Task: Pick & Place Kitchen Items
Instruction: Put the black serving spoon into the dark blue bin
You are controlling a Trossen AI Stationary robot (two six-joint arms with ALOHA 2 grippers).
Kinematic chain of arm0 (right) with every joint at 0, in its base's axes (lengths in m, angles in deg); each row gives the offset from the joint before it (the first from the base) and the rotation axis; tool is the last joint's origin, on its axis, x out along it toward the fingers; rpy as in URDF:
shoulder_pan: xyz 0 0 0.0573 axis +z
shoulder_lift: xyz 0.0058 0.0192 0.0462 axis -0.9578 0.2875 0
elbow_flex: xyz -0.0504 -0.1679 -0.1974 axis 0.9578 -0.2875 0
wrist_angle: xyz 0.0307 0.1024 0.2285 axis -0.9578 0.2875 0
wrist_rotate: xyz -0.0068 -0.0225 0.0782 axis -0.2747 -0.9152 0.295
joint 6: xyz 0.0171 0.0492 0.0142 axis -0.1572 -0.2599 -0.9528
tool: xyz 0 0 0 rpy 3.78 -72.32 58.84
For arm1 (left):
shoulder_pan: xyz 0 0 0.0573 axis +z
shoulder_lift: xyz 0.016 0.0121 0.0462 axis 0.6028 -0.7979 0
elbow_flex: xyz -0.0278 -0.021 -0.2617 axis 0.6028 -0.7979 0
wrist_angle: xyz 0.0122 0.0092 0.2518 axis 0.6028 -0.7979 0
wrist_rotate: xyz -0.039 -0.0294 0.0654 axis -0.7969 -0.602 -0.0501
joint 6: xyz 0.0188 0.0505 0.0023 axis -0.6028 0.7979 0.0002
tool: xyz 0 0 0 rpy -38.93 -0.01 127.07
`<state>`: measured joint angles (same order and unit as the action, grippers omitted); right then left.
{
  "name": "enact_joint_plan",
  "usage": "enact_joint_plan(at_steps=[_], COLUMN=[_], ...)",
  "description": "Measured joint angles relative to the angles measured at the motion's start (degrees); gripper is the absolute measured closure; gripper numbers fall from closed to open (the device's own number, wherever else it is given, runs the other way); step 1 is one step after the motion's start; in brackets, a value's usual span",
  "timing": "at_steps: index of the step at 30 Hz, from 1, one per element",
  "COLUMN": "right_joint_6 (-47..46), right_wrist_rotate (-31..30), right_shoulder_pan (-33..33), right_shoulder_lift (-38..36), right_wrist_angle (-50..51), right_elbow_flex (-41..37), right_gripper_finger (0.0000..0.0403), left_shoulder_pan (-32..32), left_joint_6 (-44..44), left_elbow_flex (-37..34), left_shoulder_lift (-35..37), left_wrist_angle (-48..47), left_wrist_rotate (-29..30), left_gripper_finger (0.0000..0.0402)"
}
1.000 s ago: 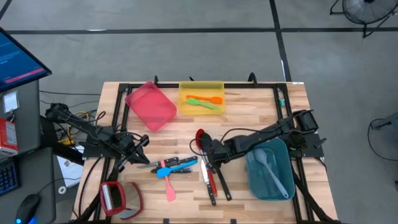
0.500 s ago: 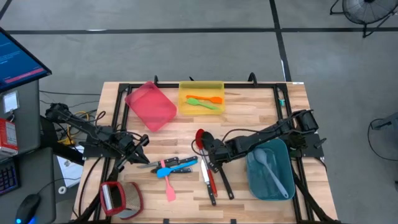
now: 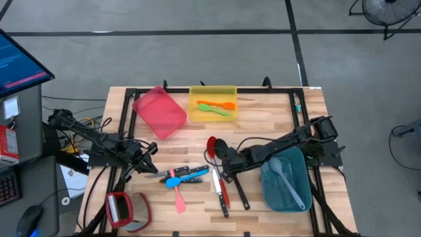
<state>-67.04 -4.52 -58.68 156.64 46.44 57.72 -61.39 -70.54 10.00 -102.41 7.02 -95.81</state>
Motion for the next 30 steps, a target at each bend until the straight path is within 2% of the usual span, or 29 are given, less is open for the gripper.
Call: enact_joint_plan(at_steps=[8, 14, 23, 27, 30], right_joint_6=[1.17, 3.46, 1.36, 0.95, 0.99], right_wrist_rotate=[-0.31, 0.44, 0.69, 0.02, -1.48], right_shoulder_pan=[0.33, -0.95, -2.08, -3.28, -4.37], right_shoulder_lift=[1.28, 1.67, 0.38, -1.85, -6.13], right_wrist_angle=[1.82, 5.12, 4.14, 2.13, 2.36], right_elbow_flex=[0.99, 2.92, 2.83, 2.56, 2.71], right_gripper_finger=[0.0235, 0.0342, 0.034, 0.0341, 0.0341], left_shoulder_pan=[0.0, 0.0, 0.0, 0.0, 0.0], left_joint_6=[0.0, 0.01, 0.0, 0.0, 0.0], left_elbow_flex=[0.0, 0.0, 0.0, 0.0, 0.0], left_shoulder_lift=[0.0, 0.0, 0.0, 0.0, 0.0], left_wrist_angle=[0.0, 0.1, 0.38, 0.42, 0.42], left_wrist_rotate=[0.02, 0.0, 0.0, 0.02, 0.02], left_gripper_finger=[0.0394, 0.0394, 0.0394, 0.0394, 0.0394])
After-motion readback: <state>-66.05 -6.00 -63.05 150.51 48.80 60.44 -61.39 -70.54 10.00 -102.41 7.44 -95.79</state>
